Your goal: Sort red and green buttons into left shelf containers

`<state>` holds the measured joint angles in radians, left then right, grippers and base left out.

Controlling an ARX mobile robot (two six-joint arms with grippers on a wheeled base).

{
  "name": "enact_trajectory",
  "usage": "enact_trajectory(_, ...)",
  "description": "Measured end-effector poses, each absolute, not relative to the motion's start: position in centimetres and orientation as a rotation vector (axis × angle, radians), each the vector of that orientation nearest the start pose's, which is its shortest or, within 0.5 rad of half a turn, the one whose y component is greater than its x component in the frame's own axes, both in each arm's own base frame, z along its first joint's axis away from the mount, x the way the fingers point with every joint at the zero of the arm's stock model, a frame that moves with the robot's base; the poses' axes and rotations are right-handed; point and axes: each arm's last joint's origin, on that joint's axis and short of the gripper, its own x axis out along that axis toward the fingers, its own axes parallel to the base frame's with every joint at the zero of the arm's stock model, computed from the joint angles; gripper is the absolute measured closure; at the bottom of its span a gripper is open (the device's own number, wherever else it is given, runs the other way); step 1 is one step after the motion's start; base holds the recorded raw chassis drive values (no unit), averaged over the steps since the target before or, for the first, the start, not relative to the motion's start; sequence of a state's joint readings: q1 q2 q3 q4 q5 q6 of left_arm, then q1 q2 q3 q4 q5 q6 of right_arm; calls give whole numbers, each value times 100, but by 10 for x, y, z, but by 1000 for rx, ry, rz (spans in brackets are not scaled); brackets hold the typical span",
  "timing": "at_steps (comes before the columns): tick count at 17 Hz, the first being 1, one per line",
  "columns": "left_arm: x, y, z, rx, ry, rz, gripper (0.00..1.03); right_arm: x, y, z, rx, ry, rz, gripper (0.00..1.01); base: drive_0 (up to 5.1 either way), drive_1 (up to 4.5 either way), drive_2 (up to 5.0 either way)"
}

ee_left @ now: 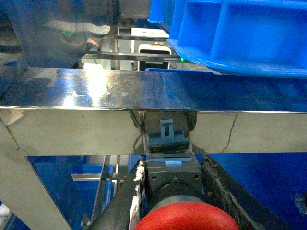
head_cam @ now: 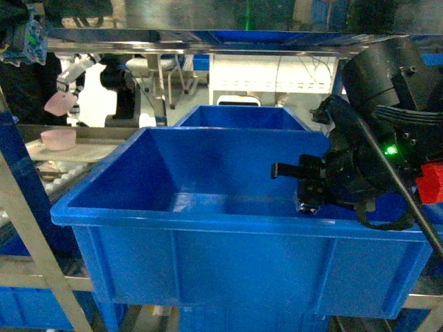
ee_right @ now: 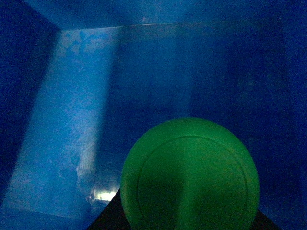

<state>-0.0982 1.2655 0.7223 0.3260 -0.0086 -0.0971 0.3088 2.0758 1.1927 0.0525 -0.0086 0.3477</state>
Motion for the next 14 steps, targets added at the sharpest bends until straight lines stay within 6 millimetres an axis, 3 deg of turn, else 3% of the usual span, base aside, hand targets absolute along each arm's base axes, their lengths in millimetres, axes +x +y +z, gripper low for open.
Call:
enact_trajectory(3,275,-27,259,-85,221,-79,73,397,136,115,236,897,145,75,0,0,0)
enact_trajectory(4,275,-27,259,-85,221,-79,73,396,138,115,247,897,149,66,0,0,0)
enact_trajectory(7,275,-27,259,-85,221,-79,73,395,138,114,243,900,144,59,0,0,0)
enact_trajectory(13,275,-27,259,-85,221,-79,73,383,136,111,98,778,122,6,0,0,0)
enact_trajectory(14,275,-27,259,-85,221,-79,73,379,135,115,60,730,104,1,0,0,0)
